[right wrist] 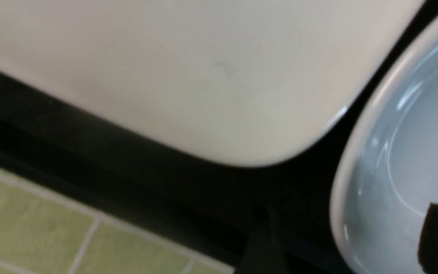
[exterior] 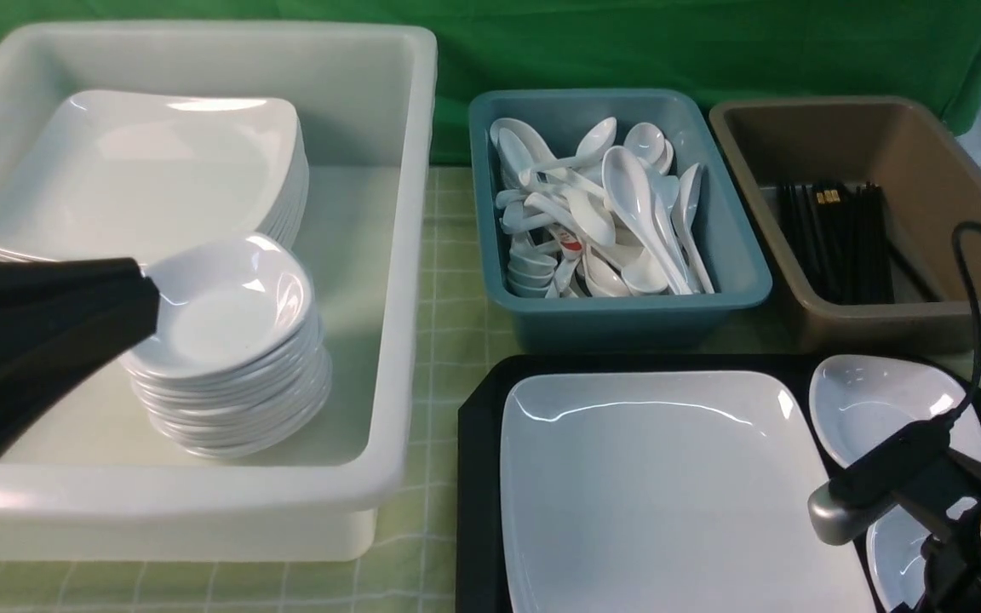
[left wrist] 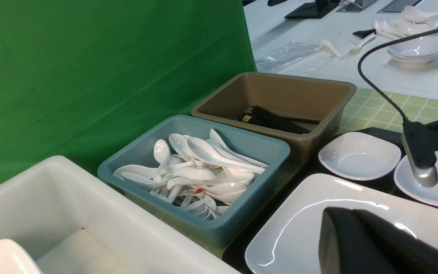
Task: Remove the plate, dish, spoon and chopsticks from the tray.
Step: Use the right arm to grab a small plate from the dinner plate, then use the right arm to put the small plate into the large storage box on the left, then use the right arm to grab a small plate from the dinner plate, then use the right arm to put the small plate into the large storage box on the left
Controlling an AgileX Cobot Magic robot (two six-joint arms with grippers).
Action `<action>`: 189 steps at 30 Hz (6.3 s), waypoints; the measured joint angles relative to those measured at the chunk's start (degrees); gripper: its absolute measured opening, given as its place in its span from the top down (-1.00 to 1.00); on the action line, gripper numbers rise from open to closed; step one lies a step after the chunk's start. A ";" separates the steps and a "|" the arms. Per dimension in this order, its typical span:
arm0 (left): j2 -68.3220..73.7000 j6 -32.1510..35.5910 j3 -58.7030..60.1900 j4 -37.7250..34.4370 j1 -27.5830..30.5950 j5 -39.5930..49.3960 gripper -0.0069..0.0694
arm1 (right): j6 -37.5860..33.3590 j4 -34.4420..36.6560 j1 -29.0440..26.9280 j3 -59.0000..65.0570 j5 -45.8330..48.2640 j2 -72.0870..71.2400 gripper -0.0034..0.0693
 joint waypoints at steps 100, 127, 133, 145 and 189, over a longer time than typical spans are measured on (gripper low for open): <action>-1.96 -21.05 0.14 13.98 0.00 5.24 0.79 | -10.82 -10.83 3.45 -24.38 16.88 7.46 -0.16; -1.88 -21.04 0.14 13.41 0.00 3.73 0.79 | -16.83 -12.06 -9.16 -12.64 -14.47 18.10 0.48; -1.88 -20.99 0.14 13.41 0.00 3.73 0.79 | -16.47 -12.12 -7.00 -12.84 -9.10 14.47 0.58; -1.89 -20.62 0.14 13.41 0.00 3.73 0.79 | -1.56 -9.33 8.69 -19.24 9.70 -6.12 0.73; -7.58 -19.88 0.14 18.87 0.00 22.95 0.79 | -7.05 -10.37 37.98 -84.89 25.56 29.42 0.04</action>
